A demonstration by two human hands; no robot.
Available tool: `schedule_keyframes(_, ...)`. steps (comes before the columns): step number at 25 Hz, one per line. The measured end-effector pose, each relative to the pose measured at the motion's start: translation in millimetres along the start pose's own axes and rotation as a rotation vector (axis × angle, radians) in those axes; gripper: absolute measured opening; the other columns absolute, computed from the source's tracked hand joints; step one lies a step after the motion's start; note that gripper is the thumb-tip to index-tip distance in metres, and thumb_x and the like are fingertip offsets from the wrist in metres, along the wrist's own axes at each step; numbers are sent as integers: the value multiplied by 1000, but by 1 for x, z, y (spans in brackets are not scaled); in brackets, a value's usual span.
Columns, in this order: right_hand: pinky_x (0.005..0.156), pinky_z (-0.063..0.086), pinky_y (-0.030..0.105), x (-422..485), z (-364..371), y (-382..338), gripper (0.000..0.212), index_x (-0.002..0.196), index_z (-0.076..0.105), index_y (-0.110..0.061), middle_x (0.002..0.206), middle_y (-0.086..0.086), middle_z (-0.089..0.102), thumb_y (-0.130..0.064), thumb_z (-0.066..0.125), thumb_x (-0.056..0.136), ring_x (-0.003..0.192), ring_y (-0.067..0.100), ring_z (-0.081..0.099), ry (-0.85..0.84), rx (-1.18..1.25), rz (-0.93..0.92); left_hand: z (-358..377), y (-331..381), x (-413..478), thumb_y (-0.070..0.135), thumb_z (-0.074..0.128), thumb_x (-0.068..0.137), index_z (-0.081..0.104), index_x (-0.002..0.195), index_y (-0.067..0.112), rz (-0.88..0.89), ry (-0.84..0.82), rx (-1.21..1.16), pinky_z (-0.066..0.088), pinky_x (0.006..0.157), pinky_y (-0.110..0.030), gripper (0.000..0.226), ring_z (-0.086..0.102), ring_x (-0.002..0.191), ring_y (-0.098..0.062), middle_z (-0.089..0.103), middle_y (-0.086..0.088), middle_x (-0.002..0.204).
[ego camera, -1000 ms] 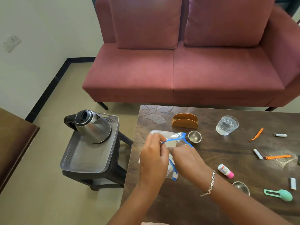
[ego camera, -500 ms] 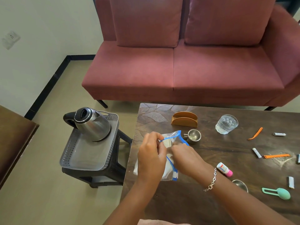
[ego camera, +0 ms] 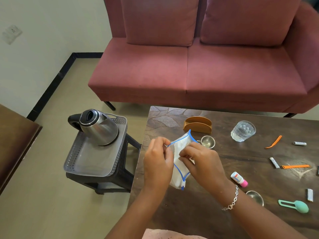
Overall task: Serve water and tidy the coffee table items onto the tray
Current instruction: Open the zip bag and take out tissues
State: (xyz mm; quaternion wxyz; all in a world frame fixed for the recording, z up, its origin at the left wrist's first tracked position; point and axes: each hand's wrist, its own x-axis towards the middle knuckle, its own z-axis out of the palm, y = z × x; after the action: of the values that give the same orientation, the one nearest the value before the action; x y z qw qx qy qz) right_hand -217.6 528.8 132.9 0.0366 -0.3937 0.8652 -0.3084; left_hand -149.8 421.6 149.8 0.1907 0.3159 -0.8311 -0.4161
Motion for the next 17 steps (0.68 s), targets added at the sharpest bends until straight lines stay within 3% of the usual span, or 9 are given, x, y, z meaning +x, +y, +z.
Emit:
schedule_keyframes(7, 58, 49, 19, 7, -10, -2, 16, 77, 68, -10, 73, 5, 63, 6, 67, 73, 63, 13, 58, 86, 272, 177, 6, -1, 4, -1, 50, 84, 58, 87, 6, -15, -4, -7, 52, 64, -43, 11, 54, 68, -22, 53, -3, 80)
schedule_keyframes(12, 51, 38, 6, 16, -31, -2, 31, 69, 70, -20, 68, 5, 67, 8, 60, 76, 53, 5, 52, -46, 433, 388, 9, -4, 8, -2, 50, 83, 59, 86, 5, -34, 31, 17, 36, 62, -25, 12, 48, 66, -18, 53, -3, 78)
schedule_keyframes(14, 57, 45, 9, 18, -44, -2, 36, 68, 70, -23, 71, -2, 69, 10, 59, 78, 63, 6, 60, -61, 529, 404, 10, -5, 10, -4, 50, 82, 59, 87, 4, -37, 37, 16, 33, 60, -22, 13, 47, 66, -17, 52, -1, 78)
schedule_keyframes(17, 67, 54, 29, 20, -68, -2, 42, 64, 71, -25, 71, -3, 72, 11, 59, 78, 71, 18, 65, 38, 648, 387, 11, -6, 12, -5, 49, 82, 60, 90, 2, -39, 40, 19, 32, 62, -21, 14, 47, 69, -17, 52, 0, 81)
